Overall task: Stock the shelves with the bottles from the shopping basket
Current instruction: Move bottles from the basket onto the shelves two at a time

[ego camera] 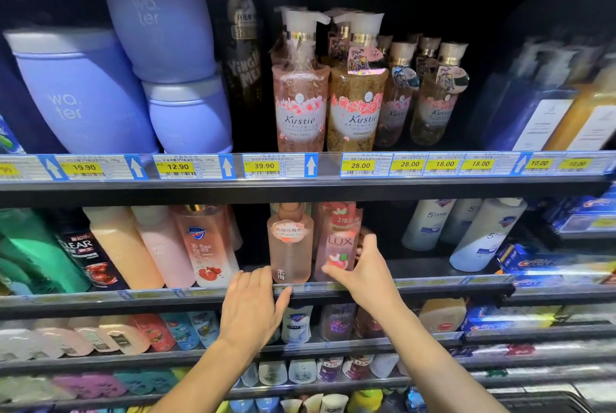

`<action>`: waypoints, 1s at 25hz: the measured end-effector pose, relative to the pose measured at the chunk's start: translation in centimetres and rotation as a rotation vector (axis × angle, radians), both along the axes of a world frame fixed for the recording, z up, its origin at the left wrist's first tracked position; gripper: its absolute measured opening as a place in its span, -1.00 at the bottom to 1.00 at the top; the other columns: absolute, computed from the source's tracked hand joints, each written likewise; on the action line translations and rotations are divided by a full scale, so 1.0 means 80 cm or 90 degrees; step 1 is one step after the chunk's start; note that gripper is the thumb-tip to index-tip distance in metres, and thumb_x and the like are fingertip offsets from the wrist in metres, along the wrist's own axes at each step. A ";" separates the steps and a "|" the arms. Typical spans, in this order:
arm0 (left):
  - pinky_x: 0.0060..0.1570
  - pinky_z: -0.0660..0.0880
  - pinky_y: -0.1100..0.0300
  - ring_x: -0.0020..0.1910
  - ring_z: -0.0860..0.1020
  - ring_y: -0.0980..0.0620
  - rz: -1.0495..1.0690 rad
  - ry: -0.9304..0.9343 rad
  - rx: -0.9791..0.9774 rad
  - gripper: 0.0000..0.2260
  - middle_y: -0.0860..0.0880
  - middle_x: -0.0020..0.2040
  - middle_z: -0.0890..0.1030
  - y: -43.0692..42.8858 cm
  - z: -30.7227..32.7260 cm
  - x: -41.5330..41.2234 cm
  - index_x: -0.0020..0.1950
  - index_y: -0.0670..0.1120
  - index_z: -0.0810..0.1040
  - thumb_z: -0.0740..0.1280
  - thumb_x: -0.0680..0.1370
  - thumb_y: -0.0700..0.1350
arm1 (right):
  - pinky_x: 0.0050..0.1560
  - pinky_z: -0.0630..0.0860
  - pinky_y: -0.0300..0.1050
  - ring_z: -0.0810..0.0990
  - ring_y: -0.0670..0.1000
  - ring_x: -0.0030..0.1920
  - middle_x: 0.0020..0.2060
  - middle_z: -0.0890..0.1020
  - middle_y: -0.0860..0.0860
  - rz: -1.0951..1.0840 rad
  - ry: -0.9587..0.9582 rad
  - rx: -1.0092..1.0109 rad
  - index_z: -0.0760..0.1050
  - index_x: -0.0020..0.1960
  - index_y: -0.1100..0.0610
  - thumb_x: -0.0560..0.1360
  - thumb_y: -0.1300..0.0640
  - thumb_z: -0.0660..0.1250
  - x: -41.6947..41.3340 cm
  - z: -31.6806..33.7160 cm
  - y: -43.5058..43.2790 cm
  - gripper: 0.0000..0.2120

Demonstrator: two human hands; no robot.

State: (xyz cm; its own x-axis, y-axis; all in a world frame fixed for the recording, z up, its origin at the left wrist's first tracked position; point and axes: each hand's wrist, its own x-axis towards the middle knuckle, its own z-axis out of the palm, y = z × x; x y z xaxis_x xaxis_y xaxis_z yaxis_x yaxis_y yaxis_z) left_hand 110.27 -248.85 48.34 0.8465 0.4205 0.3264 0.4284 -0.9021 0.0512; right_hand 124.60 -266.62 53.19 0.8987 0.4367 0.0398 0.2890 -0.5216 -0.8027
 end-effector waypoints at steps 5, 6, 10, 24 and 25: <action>0.13 0.47 0.01 -0.10 0.58 -0.11 0.001 -0.003 -0.005 -0.54 -0.04 -0.11 0.65 -0.001 0.003 -0.001 0.15 -0.11 0.59 0.17 0.57 0.23 | 0.15 0.56 -0.04 0.57 -0.02 0.25 0.28 0.54 -0.08 0.018 -0.117 -0.172 0.30 0.37 -0.05 0.44 -0.13 0.53 -0.010 -0.002 -0.010 -0.37; 0.13 0.47 0.00 -0.10 0.58 -0.12 0.002 -0.001 -0.004 -0.53 -0.05 -0.12 0.65 -0.002 0.003 -0.002 0.15 -0.12 0.59 0.17 0.57 0.23 | 0.10 0.55 -0.06 0.58 -0.01 0.24 0.27 0.55 -0.08 0.021 -0.124 -0.183 0.30 0.37 -0.04 0.47 -0.14 0.50 -0.010 0.000 -0.008 -0.41; 0.16 0.50 -0.01 -0.08 0.59 -0.11 0.002 0.016 -0.016 -0.50 -0.04 -0.10 0.65 -0.002 0.007 -0.004 0.17 -0.12 0.59 0.12 0.58 0.25 | -0.06 0.42 -0.13 0.60 -0.01 0.21 0.24 0.58 -0.07 0.028 -0.118 -0.210 0.32 0.29 -0.03 0.54 -0.14 0.43 -0.013 0.011 0.000 -0.55; 0.30 0.40 -0.22 0.15 0.56 -0.27 -0.045 0.078 -0.064 -0.31 -0.22 0.14 0.63 -0.020 0.016 -0.024 0.29 -0.26 0.56 0.02 0.54 0.26 | 0.38 0.41 0.09 0.48 0.17 0.35 0.40 0.50 0.10 -0.024 -0.266 -0.473 0.33 0.51 0.14 0.59 -0.32 0.11 -0.075 0.016 -0.045 -0.31; 0.35 0.36 -0.24 0.23 0.54 -0.30 -0.054 0.083 -0.064 -0.30 -0.24 0.23 0.61 -0.028 0.016 -0.028 0.32 -0.26 0.55 0.00 0.55 0.26 | 0.35 0.44 0.11 0.50 0.19 0.32 0.36 0.53 0.11 -0.035 -0.271 -0.498 0.38 0.47 0.14 0.56 -0.36 0.04 -0.083 0.012 -0.054 -0.28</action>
State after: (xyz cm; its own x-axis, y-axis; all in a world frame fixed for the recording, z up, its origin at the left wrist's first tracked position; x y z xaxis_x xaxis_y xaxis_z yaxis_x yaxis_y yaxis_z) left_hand 108.05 -251.12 49.64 0.9126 0.3713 0.1711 0.3606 -0.9283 0.0910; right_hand 117.95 -270.98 54.14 0.8963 0.4356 0.0829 0.4398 -0.8971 -0.0413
